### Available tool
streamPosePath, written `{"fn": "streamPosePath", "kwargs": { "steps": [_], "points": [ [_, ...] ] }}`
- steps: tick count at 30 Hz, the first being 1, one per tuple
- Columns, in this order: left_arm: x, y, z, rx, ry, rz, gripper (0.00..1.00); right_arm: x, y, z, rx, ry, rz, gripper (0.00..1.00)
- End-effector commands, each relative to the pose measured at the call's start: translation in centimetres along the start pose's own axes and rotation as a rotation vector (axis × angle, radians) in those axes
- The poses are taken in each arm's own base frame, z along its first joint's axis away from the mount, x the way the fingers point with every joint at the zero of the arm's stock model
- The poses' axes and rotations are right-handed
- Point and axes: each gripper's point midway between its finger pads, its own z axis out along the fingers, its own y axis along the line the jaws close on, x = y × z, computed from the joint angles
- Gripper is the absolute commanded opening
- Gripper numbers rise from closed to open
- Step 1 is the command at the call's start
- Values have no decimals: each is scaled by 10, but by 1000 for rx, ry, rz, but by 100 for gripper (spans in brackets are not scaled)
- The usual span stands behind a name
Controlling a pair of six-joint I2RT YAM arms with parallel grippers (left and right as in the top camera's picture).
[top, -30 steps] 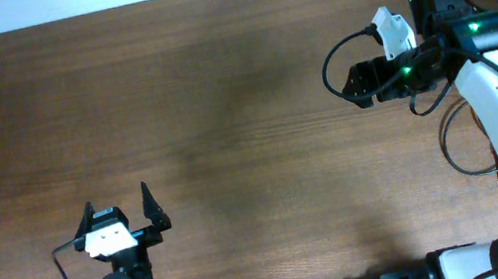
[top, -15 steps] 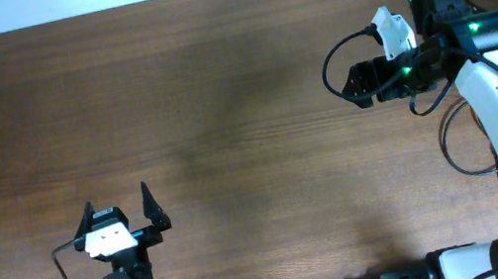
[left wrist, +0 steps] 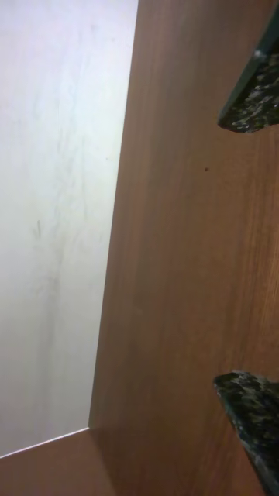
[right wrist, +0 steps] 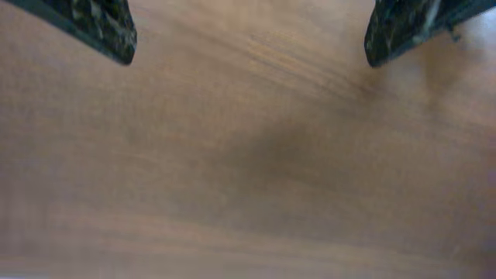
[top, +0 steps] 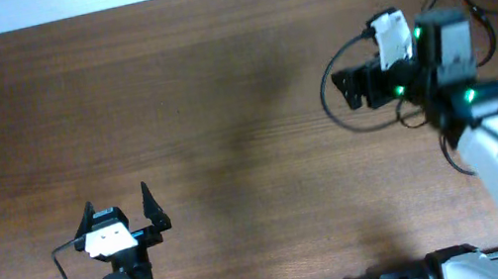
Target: Untangle cables
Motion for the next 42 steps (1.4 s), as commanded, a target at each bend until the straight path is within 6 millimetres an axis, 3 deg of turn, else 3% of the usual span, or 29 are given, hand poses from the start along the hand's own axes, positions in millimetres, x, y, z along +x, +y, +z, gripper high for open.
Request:
{"fn": "streamPosePath", "kwargs": {
  "steps": [1, 5, 9, 13, 17, 33, 37, 42],
  "points": [
    [0, -2, -1, 13, -2, -2, 99, 22, 10, 3, -23, -100, -56, 92],
    [0, -2, -1, 12, -2, -2, 99, 27, 16, -3, -30, -325, -142, 92],
    [0, -2, -1, 12, -2, -3, 99, 27, 26, -34, -6, -608, -247, 92],
    [0, -2, -1, 12, -2, -2, 99, 41, 29, -55, 28, -736, -284, 92],
    [0, -2, -1, 12, -2, -2, 99, 68, 26, -51, 41, -696, -265, 93],
    [0, -2, -1, 12, -2, -2, 99, 132, -2, -49, 198, -467, -145, 93],
    [0, -2, -1, 12, -2, -2, 99, 115, -13, -70, 298, -571, -143, 93],
    [0, -2, -1, 12, -2, -2, 99, 113, -24, -77, 369, -591, -125, 93]
  ]
}}
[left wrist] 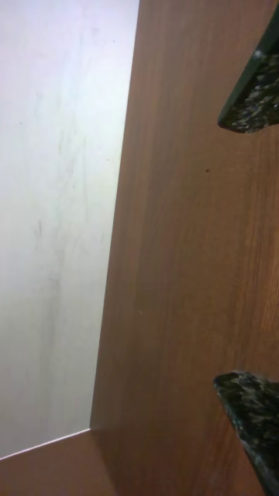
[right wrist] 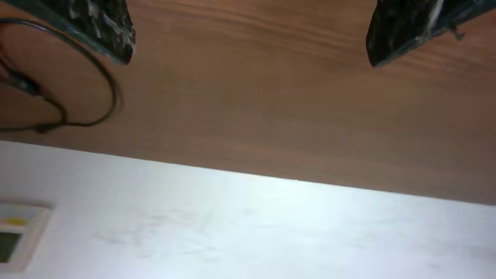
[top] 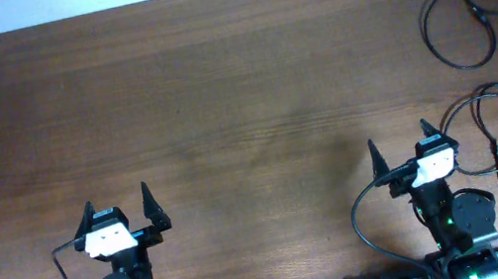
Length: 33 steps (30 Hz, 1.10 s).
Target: Untangle cables
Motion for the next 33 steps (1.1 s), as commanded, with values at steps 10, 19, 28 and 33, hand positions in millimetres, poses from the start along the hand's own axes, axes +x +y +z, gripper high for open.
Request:
{"fn": "streamPosePath", "kwargs": {
  "steps": [10, 19, 28, 33],
  "points": [
    [1, -2, 0, 9, 2, -2, 99, 3, -28, -3, 167, 5, 82, 93],
    [1, -2, 0, 9, 2, -2, 99, 3, -28, -3, 164, 3, 83, 93],
    [1, -2, 0, 9, 2, -2, 99, 3, -28, -3, 164, 3, 83, 93],
    [1, -2, 0, 9, 2, -2, 99, 3, -28, -3, 164, 3, 82, 93]
  ]
}}
